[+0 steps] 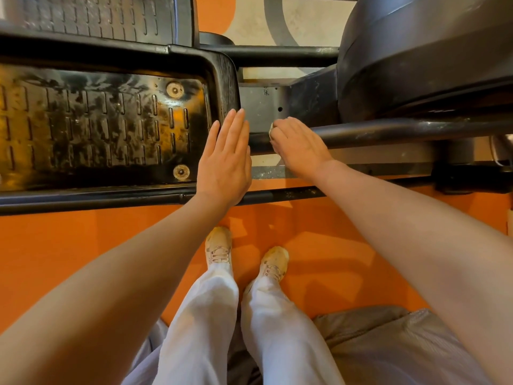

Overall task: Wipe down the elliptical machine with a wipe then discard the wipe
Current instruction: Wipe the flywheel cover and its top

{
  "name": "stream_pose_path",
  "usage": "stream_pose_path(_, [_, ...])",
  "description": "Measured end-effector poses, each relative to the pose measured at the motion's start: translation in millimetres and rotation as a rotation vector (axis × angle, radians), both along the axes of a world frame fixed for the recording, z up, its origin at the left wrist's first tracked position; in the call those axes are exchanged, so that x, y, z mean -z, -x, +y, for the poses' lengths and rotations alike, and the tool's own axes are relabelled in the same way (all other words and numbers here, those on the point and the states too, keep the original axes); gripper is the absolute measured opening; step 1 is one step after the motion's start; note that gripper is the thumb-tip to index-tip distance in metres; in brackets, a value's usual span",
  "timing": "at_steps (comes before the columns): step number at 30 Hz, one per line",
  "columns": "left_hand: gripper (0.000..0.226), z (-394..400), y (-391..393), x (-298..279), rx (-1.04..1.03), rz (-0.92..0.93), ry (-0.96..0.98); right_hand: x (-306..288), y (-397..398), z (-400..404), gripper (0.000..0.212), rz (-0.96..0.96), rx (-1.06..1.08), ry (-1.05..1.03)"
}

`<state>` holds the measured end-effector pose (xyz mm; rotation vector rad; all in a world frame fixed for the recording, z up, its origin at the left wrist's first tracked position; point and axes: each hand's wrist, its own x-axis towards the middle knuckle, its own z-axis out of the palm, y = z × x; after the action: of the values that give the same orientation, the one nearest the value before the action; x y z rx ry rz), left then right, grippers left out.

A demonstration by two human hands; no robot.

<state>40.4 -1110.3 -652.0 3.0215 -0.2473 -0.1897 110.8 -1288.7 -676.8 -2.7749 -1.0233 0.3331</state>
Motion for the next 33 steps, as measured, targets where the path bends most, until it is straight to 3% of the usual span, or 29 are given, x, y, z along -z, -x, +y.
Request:
stream_pose_path(6, [0.058,-1.5,1.3,8.1,-0.017,-0.034,0.043,18.3,11.4,6.1,0.045,-0.106,0.049,0.192])
stream_pose_path(12, [0.058,1.5,1.9,12.6,-0.038,-0.068,0.097,26.9,16.0,19.7,0.027,-0.209,0.083,0.252])
stream_pose_path(17, [0.057,0.8,1.7,17.2,-0.039,-0.116,0.110,37.3,15.7,22.6,0.045,-0.308,0.122,0.311])
stream_pose_path(20, [0.052,-4.4,-2.6,20.5,-0.072,-0.196,0.132,47.4,15.7,20.2,0.042,-0.425,0.088,0.337])
stream_pose_path(27, [0.056,-16.3,-9.0,22.1,-0.100,-0.205,0.083,66.9,2.3,3.3,0.050,-0.726,-0.031,0.129])
stream_pose_path(33, [0.061,-15.2,-8.8,25.2,-0.094,-0.138,0.007,75.3,-11.1,6.8,0.050,-0.797,-0.090,0.020])
